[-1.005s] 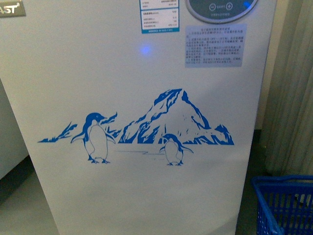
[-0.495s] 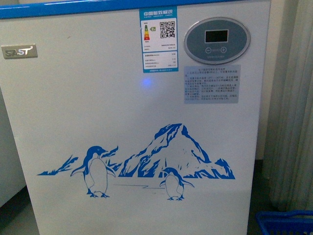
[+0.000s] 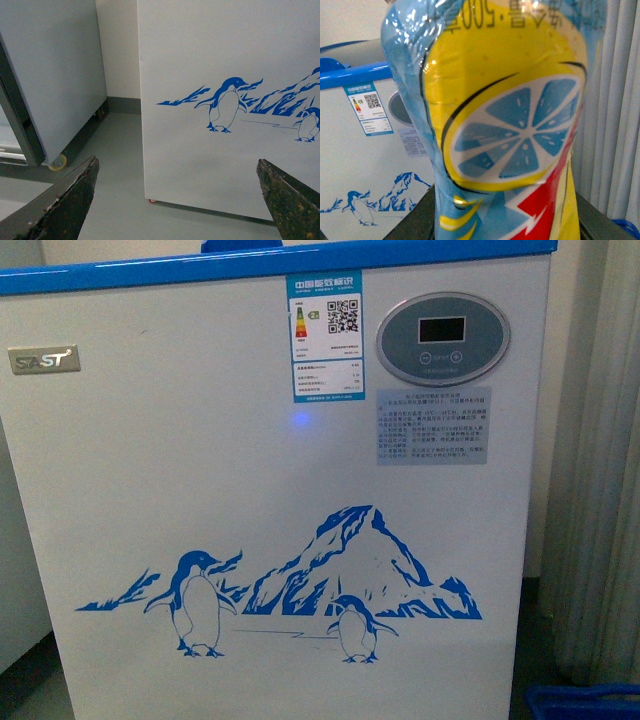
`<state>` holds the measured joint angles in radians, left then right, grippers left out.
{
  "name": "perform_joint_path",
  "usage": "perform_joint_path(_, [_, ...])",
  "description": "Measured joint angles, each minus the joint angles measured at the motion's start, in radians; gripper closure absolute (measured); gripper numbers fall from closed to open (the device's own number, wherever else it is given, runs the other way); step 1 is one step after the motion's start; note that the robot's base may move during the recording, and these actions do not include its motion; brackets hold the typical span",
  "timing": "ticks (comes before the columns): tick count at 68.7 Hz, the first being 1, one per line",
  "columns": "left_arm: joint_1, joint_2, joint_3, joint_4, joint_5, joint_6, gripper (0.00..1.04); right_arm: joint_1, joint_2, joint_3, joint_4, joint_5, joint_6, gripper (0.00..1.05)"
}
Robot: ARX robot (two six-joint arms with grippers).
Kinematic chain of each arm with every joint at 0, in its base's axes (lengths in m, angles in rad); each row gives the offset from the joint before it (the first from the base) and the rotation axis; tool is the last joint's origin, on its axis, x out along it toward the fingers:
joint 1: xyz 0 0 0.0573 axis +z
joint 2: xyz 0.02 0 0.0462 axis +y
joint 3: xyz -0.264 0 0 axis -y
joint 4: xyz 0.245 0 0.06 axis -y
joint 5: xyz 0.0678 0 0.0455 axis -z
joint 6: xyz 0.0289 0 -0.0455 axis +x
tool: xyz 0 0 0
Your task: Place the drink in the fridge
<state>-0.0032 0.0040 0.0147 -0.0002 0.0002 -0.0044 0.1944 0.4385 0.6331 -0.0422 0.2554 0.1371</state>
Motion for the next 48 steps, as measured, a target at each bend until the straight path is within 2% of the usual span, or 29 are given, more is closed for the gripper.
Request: perform_joint_path(48, [0.0, 0.0, 0.0, 0.0, 0.0, 0.0, 0.08, 0.0, -0.001, -0.001, 0.0, 0.0, -0.002, 0.65])
